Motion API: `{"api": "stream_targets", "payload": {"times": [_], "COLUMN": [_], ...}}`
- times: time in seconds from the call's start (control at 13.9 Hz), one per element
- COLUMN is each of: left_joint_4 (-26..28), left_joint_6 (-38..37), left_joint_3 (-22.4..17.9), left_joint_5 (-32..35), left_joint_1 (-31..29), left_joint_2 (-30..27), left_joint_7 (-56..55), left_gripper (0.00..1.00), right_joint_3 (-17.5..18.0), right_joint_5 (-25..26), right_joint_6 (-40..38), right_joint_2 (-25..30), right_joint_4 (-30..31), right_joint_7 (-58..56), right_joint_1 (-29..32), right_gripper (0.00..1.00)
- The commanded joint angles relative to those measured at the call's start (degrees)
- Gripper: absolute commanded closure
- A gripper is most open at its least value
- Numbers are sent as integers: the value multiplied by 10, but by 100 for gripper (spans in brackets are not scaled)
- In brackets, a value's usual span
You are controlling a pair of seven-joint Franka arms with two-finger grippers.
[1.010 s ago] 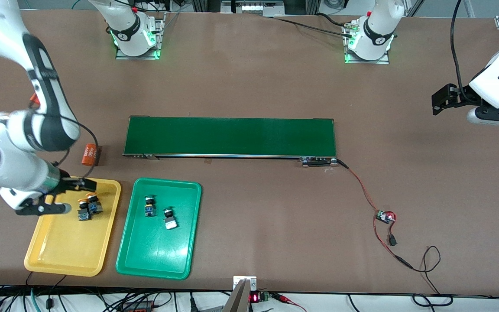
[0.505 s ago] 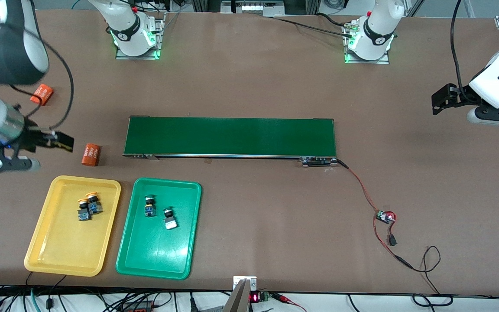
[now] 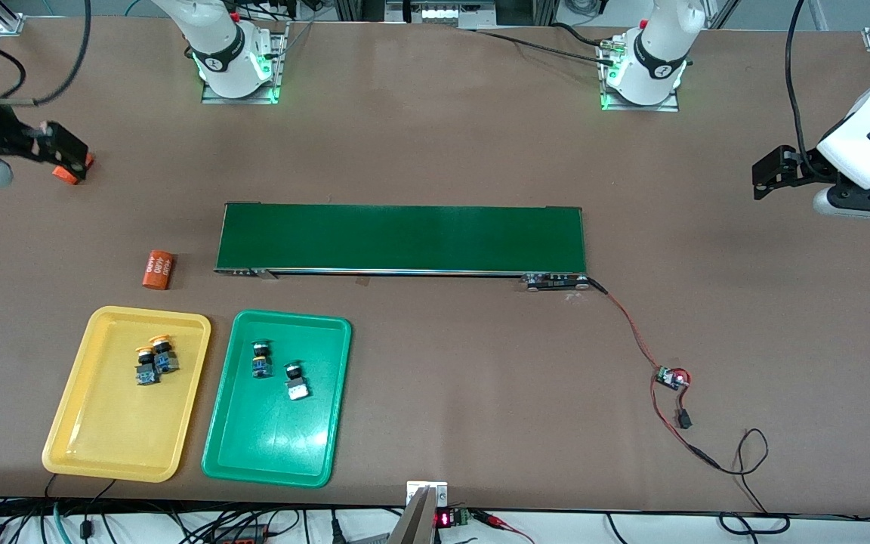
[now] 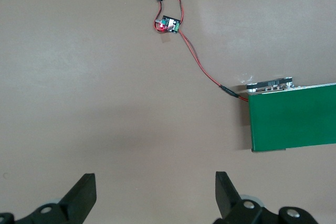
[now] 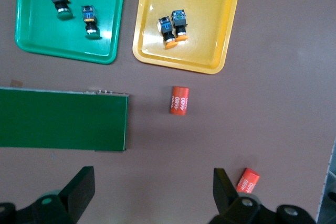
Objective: Sort buttons by color to trays
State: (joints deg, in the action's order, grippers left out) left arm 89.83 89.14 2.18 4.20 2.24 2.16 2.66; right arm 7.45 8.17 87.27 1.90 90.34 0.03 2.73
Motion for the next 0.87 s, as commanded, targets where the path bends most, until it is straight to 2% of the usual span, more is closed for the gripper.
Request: {"api": "stream_targets", "payload": {"times": [0.0, 0.29, 0.58, 0.79], "left_joint_4": [-4, -4, -4, -4], "left_joint_6": [-7, -8, -8, -8], "left_joint_3": [0, 0, 0, 0], "left_joint_5": [13, 13, 13, 13], "left_joint_1": [1, 1, 1, 1], "left_joint_2": [0, 0, 0, 0], "left_joint_7": [5, 5, 5, 5], "left_gripper": [0, 0, 0, 0], "right_joint_3": [-9, -7, -9, -10], "right_joint_5": [-10, -14, -74, -72], "right_joint_6": [-15, -33, -12, -10], "right_joint_2": [33, 7, -1, -4], "right_joint_4": [40, 34, 33, 30], "right_joint_7": [-15, -8, 21, 59], "right_joint_1": [1, -3, -2, -23], "right_gripper": [0, 0, 0, 0]}}
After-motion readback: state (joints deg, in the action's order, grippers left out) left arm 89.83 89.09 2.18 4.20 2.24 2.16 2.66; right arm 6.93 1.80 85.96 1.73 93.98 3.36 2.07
